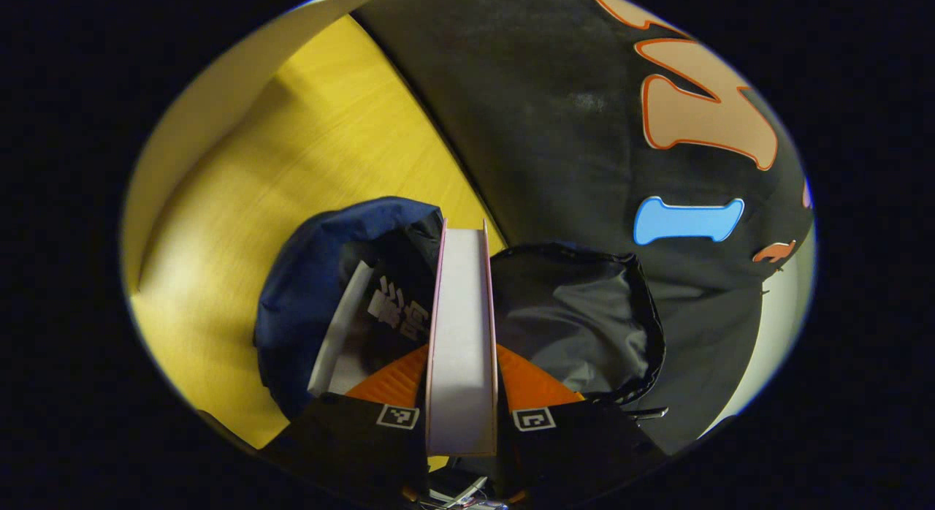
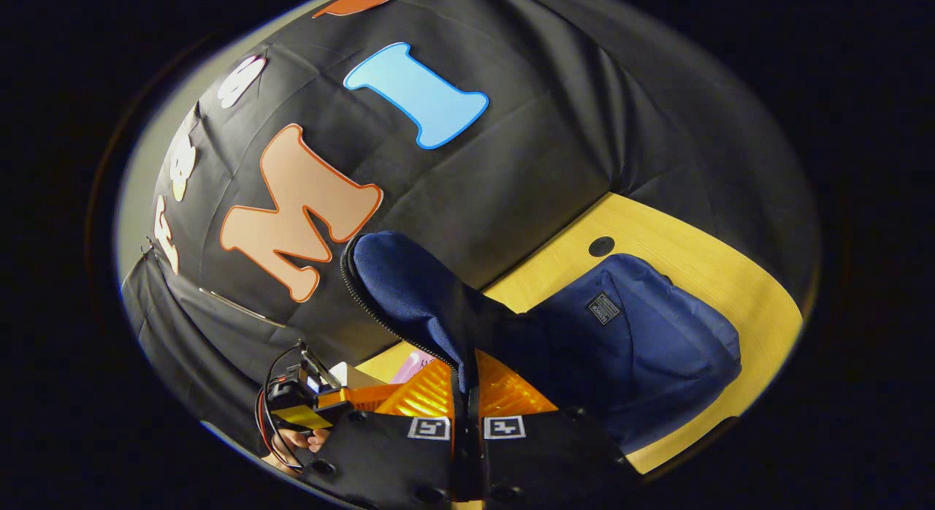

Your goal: Open the schoolbag, grab two books from the bookshelf and put them into the schoolbag.

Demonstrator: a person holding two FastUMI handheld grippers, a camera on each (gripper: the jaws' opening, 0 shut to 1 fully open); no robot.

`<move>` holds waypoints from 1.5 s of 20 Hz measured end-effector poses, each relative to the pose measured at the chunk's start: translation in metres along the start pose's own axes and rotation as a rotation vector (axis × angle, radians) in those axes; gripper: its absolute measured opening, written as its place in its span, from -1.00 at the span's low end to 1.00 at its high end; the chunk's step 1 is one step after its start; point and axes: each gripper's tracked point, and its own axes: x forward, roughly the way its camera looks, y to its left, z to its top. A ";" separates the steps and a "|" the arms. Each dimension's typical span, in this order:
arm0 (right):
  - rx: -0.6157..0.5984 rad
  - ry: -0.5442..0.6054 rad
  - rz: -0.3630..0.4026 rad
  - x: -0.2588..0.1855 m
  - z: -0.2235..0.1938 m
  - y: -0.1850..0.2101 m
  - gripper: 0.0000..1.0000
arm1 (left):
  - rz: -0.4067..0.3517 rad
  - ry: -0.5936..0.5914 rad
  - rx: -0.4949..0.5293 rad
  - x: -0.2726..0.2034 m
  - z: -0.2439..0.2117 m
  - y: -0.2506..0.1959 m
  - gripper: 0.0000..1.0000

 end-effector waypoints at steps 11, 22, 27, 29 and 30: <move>-0.033 0.027 0.018 0.008 -0.013 0.013 -0.94 | -0.023 0.010 -0.087 0.029 -0.028 0.009 -0.30; -0.026 0.020 0.012 0.003 -0.007 0.007 -0.94 | 0.080 0.042 0.025 0.024 -0.033 0.011 -0.26; -0.018 0.026 0.008 0.003 -0.011 0.003 -0.94 | 0.247 -0.057 0.272 0.006 -0.009 0.034 0.47; -0.017 0.028 0.007 0.003 -0.012 0.002 -0.94 | 0.332 -0.034 0.378 -0.003 -0.008 0.046 0.50; -0.017 0.027 0.006 0.003 -0.013 0.002 -0.94 | 0.366 -0.031 0.438 -0.002 -0.006 0.047 0.51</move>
